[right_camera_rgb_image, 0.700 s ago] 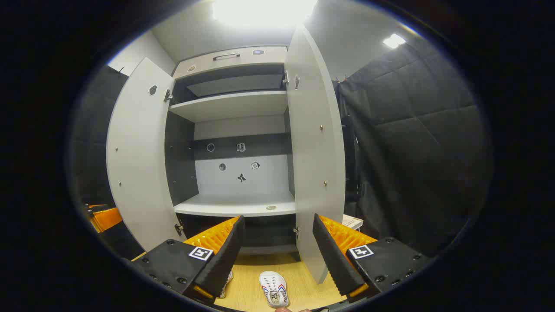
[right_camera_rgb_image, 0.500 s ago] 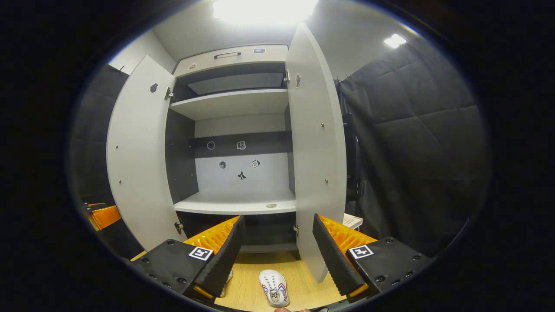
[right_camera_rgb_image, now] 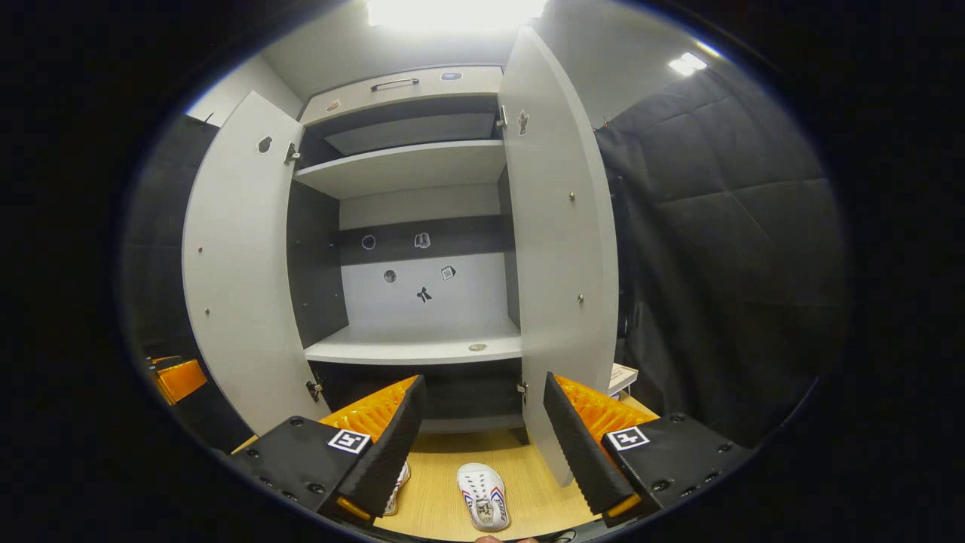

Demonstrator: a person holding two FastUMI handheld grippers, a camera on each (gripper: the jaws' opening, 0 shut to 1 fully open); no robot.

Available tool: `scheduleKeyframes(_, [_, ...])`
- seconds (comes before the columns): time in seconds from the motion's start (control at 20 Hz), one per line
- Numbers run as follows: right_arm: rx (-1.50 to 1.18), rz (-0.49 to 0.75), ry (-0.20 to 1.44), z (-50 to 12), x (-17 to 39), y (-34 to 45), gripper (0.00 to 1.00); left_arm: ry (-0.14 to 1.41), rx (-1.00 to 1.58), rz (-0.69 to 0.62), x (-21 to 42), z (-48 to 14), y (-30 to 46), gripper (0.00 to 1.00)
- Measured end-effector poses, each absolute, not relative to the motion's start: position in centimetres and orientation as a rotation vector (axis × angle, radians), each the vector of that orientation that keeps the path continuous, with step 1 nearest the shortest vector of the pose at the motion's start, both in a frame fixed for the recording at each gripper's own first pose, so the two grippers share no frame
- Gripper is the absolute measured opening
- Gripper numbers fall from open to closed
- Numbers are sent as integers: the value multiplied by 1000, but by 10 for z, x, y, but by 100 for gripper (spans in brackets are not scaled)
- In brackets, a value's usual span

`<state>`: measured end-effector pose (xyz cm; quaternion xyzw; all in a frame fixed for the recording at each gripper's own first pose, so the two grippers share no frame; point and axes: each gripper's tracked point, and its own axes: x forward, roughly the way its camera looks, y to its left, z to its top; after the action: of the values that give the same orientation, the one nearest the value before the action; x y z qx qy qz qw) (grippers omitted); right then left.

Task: Grab one shoe with the right hand and put it into the shoe cabinet, grab the other shoe with the left hand and put it into the shoe cabinet; then close the right door with the right hand and the left door with the left hand.

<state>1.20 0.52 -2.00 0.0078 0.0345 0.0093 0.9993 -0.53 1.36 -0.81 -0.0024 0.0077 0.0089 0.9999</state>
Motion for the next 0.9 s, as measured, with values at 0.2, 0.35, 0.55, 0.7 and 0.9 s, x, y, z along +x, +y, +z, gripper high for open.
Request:
scheduleKeyframes(0.2, [11,21,94,-23,26,8,98,23,-12,24,-8,-12,20,93])
scheduleKeyframes(0.35, [6,31,113,-24,38,11,98,29,-14,34,-10,-19,26,93])
scheduleKeyframes(0.55, [11,76,179,-29,53,31,98,39,-44,59,-15,-27,36,93])
scheduleKeyframes(0.7, [-20,148,239,-42,69,55,98,61,-48,69,-21,-34,42,94])
scheduleKeyframes(0.9, [-78,213,371,-102,99,77,98,100,-44,67,-21,-42,38,93])
